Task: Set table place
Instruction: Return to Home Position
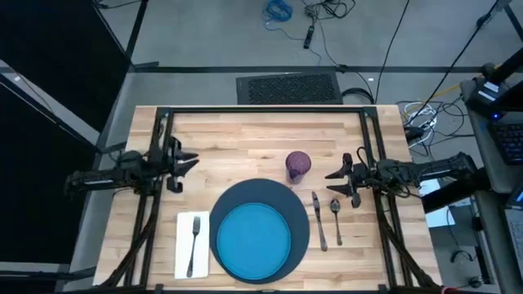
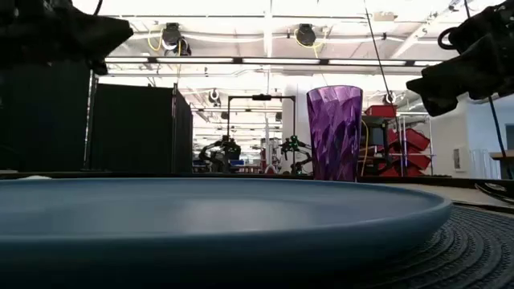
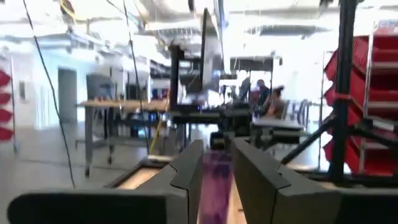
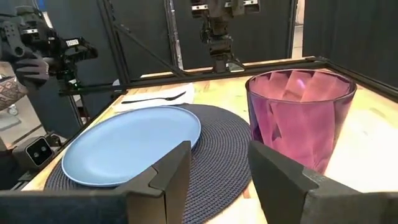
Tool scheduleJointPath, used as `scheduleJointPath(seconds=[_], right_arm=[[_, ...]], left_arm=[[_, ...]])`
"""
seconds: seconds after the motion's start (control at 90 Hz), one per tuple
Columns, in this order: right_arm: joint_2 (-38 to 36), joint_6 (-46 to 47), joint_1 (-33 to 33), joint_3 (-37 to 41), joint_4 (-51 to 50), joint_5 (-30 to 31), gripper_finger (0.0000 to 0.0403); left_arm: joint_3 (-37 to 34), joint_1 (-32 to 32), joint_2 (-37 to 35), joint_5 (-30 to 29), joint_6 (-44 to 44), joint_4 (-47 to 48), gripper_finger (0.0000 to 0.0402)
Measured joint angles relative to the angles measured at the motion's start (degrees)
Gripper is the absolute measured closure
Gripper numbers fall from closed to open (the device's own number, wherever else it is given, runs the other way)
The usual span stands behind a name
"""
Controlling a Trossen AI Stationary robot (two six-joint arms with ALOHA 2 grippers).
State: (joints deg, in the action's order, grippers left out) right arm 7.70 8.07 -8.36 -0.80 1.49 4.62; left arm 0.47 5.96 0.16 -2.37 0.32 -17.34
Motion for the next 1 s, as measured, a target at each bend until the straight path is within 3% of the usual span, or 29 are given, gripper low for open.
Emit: scheduleJointPath(seconds=[0.378, 0.511, 1.0], right_arm=[[0.1, 0.03, 0.01, 0.0, -0.06, 0.02, 0.0255], [0.18, -1.46, 0.0, 0.0, -0.07, -0.04, 0.0255], [0.18, -1.63, 0.01, 0.0, -0.06, -0.17, 0.0255]], left_arm=[[0.0, 0.02, 0.22, -1.84, 0.86, 13.78, 0.033], [0.0, 0.02, 0.21, 1.9, -1.38, 16.84, 0.033], [0.0, 0.02, 0.28, 2.49, -1.38, 16.9, 0.033]])
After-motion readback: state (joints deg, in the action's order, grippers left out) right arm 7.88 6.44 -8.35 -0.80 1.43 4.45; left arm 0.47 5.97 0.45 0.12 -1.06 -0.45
